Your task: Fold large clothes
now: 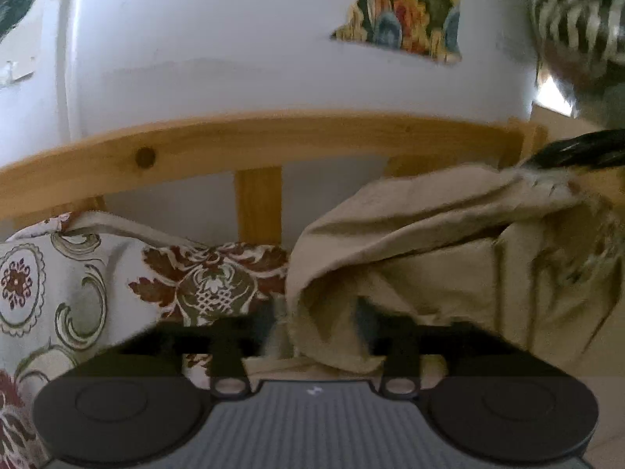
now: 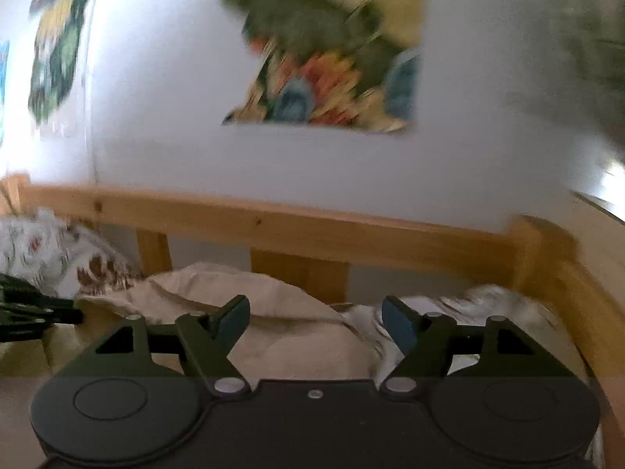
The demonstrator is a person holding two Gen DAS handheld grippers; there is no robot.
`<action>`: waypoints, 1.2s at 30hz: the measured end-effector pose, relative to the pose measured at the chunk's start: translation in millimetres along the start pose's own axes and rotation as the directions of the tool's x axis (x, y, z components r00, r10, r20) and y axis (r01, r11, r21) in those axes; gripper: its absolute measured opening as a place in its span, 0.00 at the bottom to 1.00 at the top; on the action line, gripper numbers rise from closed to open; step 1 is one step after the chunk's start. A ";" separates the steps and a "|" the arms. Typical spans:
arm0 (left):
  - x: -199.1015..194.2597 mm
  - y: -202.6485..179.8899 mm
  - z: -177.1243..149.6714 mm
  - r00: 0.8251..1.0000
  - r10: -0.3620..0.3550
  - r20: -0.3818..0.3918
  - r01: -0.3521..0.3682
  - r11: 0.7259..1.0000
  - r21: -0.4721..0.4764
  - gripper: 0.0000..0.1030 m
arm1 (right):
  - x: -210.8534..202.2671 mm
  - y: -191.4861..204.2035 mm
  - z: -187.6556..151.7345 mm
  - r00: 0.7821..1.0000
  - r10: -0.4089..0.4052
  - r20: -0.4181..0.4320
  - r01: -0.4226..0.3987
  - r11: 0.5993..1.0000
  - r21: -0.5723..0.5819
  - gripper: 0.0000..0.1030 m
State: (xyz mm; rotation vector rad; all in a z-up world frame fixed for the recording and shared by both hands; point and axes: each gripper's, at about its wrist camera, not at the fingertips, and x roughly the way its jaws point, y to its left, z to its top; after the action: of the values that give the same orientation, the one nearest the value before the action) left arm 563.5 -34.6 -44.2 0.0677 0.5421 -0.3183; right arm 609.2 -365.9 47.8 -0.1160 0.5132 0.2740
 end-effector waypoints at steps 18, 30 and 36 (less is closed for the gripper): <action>-13.5 -49.1 -17.4 0.932 -0.358 -0.060 0.340 0.919 -0.201 0.56 | 43.6 74.7 27.8 0.993 -0.108 -0.040 0.086 0.923 -0.376 0.14; -116.8 25.7 -63.2 0.924 -0.382 -0.002 0.369 0.895 -0.249 0.69 | -151.0 162.1 -148.1 0.905 0.004 0.425 0.304 0.692 -0.655 0.14; -121.0 30.9 -58.7 0.925 -0.379 0.029 0.371 0.885 -0.281 0.69 | -168.8 182.5 -222.9 0.979 0.056 0.198 0.128 0.591 -0.797 0.14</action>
State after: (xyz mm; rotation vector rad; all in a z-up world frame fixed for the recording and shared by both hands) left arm 446.1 37.2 -32.5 -0.3157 0.6228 -0.6163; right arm 311.4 -269.5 -68.4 -0.9991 0.1366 0.4638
